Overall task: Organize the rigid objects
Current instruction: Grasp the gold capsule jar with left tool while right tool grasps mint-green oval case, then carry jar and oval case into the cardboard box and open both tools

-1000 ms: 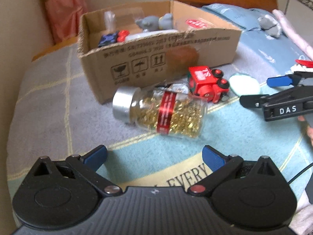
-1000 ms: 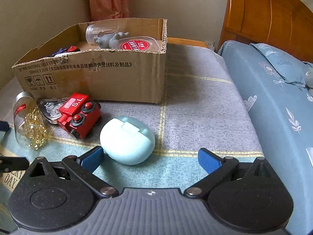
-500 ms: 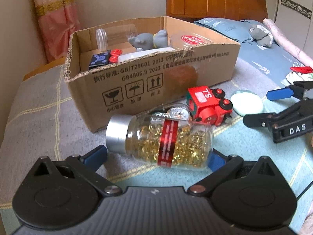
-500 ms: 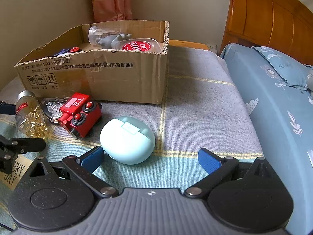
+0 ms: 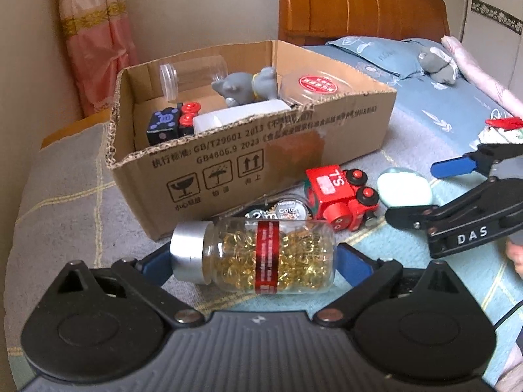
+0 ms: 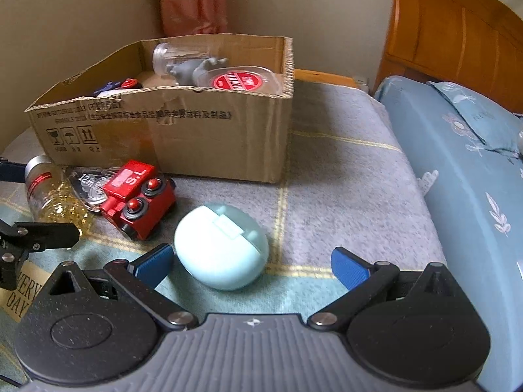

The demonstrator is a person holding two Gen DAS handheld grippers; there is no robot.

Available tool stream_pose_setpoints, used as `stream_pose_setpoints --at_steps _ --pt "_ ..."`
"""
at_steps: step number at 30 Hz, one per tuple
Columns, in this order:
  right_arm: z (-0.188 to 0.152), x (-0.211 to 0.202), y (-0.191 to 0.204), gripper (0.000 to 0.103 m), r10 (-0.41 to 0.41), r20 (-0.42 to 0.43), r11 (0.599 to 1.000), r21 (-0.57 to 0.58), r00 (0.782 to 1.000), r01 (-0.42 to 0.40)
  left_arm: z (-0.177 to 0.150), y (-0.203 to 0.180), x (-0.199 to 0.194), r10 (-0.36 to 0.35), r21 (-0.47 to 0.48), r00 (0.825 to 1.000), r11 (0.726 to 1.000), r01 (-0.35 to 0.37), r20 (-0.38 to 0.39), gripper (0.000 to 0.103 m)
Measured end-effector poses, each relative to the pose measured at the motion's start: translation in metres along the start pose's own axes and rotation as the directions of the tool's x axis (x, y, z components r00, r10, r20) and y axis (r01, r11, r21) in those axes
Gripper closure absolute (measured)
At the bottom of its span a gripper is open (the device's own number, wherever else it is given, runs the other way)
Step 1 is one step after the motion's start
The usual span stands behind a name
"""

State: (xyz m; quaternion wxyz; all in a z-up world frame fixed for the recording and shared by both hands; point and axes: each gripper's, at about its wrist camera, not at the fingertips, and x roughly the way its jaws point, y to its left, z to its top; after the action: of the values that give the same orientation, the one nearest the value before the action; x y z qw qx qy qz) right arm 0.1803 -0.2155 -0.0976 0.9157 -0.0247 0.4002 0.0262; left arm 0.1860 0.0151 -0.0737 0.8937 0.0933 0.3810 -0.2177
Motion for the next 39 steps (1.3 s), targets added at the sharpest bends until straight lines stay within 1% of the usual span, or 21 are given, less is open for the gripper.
stream_pose_setpoints --at_steps 3,4,5,7,8,10,14,16,19,24,25,27,30,35,39 --pt "0.003 0.001 0.0 0.0 0.027 -0.009 0.999 -0.029 1.0 -0.027 0.003 -0.001 -0.001 0.006 -0.009 1.0 1.0 -0.006 0.006 0.004" --pt "0.004 0.001 0.0 0.001 0.037 -0.011 0.998 -0.042 0.999 -0.037 0.004 -0.001 -0.002 0.008 -0.012 1.0 1.0 -0.008 0.008 0.004" --pt "0.005 0.0 0.0 0.003 0.047 -0.009 0.997 -0.053 0.999 -0.048 0.005 -0.001 -0.002 0.007 -0.015 1.0 1.0 -0.007 0.01 0.005" --pt "0.007 -0.001 0.001 0.012 0.063 -0.009 0.995 -0.073 0.998 -0.064 0.007 -0.001 -0.003 0.015 -0.021 1.0 1.0 -0.015 0.008 0.008" --pt "0.008 -0.002 0.002 0.013 0.07 -0.012 0.994 -0.082 0.997 -0.071 0.008 0.0 -0.003 0.015 -0.02 1.0 1.0 -0.015 0.007 0.009" --pt "0.009 -0.003 0.003 0.02 0.085 -0.014 0.991 -0.1 0.996 -0.086 0.008 0.001 -0.004 0.014 -0.022 1.0 1.0 -0.014 0.005 0.01" --pt "0.012 -0.004 0.004 0.025 0.109 -0.023 0.986 -0.127 0.994 -0.111 0.009 0.001 -0.005 0.017 -0.018 1.0 1.0 -0.017 -0.004 0.01" --pt "0.014 -0.004 0.004 0.029 0.115 -0.028 0.983 -0.138 0.993 -0.118 0.009 -0.002 -0.006 0.022 0.001 1.0 1.0 -0.022 -0.005 0.01" --pt "0.016 -0.004 0.004 0.029 0.119 -0.034 0.981 -0.151 0.992 -0.123 0.01 -0.005 -0.008 0.034 0.022 0.999 0.999 -0.033 -0.007 0.01" --pt "0.016 -0.003 0.001 0.03 0.137 -0.04 0.976 -0.165 0.99 -0.142 0.012 -0.006 -0.008 0.038 0.029 0.999 0.999 -0.037 -0.008 0.01" --pt "0.017 -0.003 0.001 0.035 0.142 -0.042 0.975 -0.167 0.989 -0.147 0.013 -0.007 -0.008 0.039 0.036 0.999 0.999 -0.039 -0.01 0.01" --pt "0.017 -0.006 0.001 0.042 0.143 -0.047 0.973 -0.174 0.989 -0.149 0.013 -0.007 -0.008 0.036 0.044 0.999 0.998 -0.035 -0.017 0.01" --pt "0.016 -0.008 0.002 0.042 0.142 -0.053 0.97 -0.194 0.988 -0.15 0.014 -0.006 -0.01 0.018 0.043 0.999 0.999 -0.016 -0.032 0.01" --pt "0.015 -0.013 -0.001 0.042 0.153 -0.083 0.968 -0.188 0.985 -0.166 0.016 -0.005 -0.014 0.003 0.033 0.998 0.999 -0.001 -0.068 0.01" --pt "0.015 -0.024 -0.001 0.042 0.152 -0.089 0.961 -0.219 0.984 -0.168 0.019 -0.002 -0.024 -0.026 0.022 0.996 0.999 0.028 -0.088 0.01"
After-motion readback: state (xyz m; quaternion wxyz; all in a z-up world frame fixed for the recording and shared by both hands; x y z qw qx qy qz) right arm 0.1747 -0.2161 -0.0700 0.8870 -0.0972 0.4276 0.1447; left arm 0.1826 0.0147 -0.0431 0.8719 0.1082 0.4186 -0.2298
